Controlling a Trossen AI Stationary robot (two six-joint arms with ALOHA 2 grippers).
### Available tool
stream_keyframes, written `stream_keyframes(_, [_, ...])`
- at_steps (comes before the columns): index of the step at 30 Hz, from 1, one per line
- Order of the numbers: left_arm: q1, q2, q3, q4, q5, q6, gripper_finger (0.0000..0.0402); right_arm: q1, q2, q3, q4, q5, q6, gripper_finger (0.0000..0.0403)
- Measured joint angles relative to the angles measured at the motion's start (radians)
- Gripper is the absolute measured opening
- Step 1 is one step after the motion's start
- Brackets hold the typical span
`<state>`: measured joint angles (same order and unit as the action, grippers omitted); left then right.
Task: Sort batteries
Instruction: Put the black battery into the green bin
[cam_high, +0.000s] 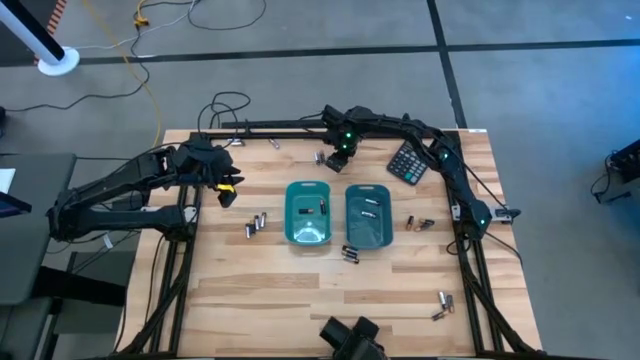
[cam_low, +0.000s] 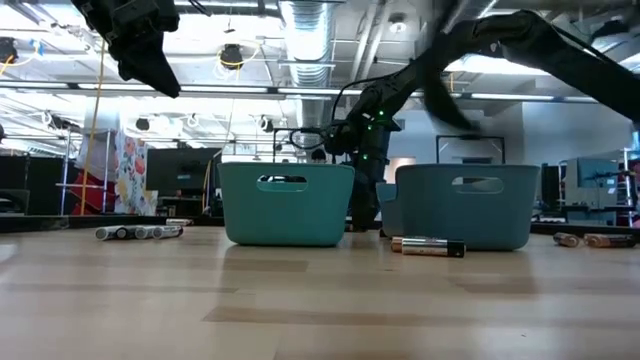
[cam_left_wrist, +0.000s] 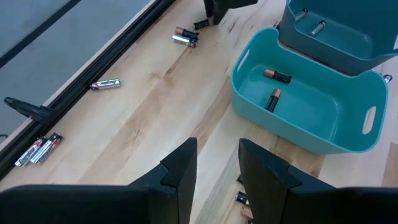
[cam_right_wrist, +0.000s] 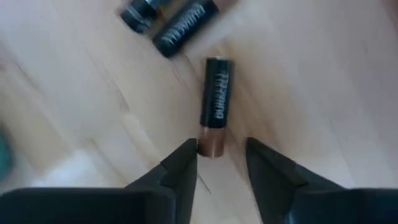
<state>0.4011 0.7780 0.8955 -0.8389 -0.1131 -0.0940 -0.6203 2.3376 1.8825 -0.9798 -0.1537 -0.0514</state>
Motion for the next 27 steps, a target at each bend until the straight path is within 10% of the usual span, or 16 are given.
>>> stream_keyframes(27, [-0.001, 0.0, 0.0, -0.001, 0.013, -0.094, 0.0114, 0.008, 0.05, 0.072, -0.057, 0.018, -0.223, 0.0067])
